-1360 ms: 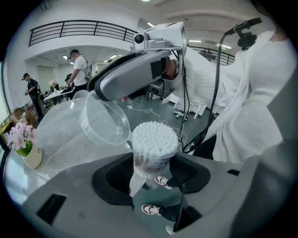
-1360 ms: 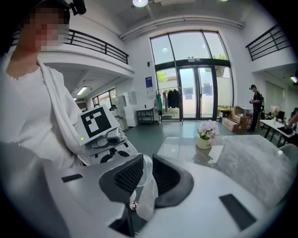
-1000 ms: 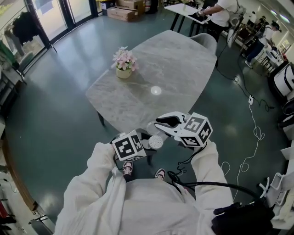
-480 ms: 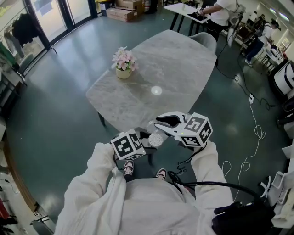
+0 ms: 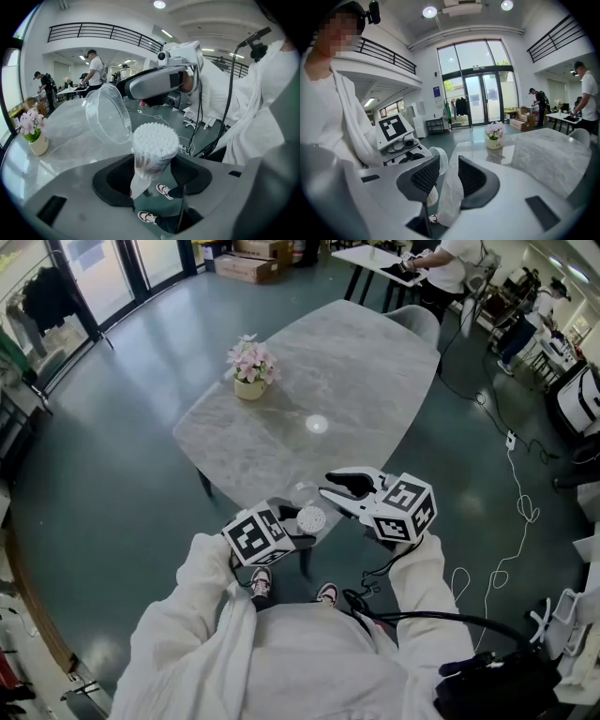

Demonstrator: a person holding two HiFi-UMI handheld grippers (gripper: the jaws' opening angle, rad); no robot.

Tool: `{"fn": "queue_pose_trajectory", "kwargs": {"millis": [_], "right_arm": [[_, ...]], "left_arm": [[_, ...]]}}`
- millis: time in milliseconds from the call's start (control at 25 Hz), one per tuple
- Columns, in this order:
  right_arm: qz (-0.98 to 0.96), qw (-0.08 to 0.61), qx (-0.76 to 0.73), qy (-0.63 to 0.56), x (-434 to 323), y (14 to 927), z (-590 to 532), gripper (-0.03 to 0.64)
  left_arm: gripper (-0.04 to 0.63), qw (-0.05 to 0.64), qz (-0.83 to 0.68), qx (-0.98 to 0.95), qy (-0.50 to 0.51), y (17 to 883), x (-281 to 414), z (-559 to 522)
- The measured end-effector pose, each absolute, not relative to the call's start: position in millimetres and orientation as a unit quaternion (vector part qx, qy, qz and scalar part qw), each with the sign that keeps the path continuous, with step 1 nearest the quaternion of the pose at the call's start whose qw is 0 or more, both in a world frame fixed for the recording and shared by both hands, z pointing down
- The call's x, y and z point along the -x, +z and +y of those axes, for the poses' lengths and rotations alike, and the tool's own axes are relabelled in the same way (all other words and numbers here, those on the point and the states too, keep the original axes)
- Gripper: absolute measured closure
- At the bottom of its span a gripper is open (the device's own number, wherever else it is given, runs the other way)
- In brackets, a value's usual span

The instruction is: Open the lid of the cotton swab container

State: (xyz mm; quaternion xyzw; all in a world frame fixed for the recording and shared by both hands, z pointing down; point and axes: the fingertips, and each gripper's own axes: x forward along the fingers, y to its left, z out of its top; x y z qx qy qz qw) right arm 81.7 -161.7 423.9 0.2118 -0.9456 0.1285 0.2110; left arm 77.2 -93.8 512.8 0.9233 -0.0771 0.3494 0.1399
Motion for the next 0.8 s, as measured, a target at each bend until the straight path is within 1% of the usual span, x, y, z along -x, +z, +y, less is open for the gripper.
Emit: {"fn": "queue_pose_trajectory", "kwargs": {"millis": [240,480,640,800], "right_arm": [[-0.922,0.179,-0.312,0.14,-107.0,426.0,-185.6,0.442],[-0.903,0.113,-0.378,0.172,-118.7,419.6,-193.5,0.443],[-0.88,0.124,-0.433,0.149,-123.3,422.3,-194.0,0.475],[-0.86,0.126,-0.477,0.132,-123.5,423.3,-193.9,0.5]], "left_arm": [[0.351,0.154,-0.158,-0.92,0.323,501.0,-72.3,-119.4],[0.351,0.185,-0.294,-0.899,0.269,493.9,-59.3,-159.8],[0.351,0.187,-0.36,-0.883,0.238,485.1,-53.3,-177.9],[0.351,0.178,-0.394,-0.875,0.219,474.4,-52.5,-189.4]]}}
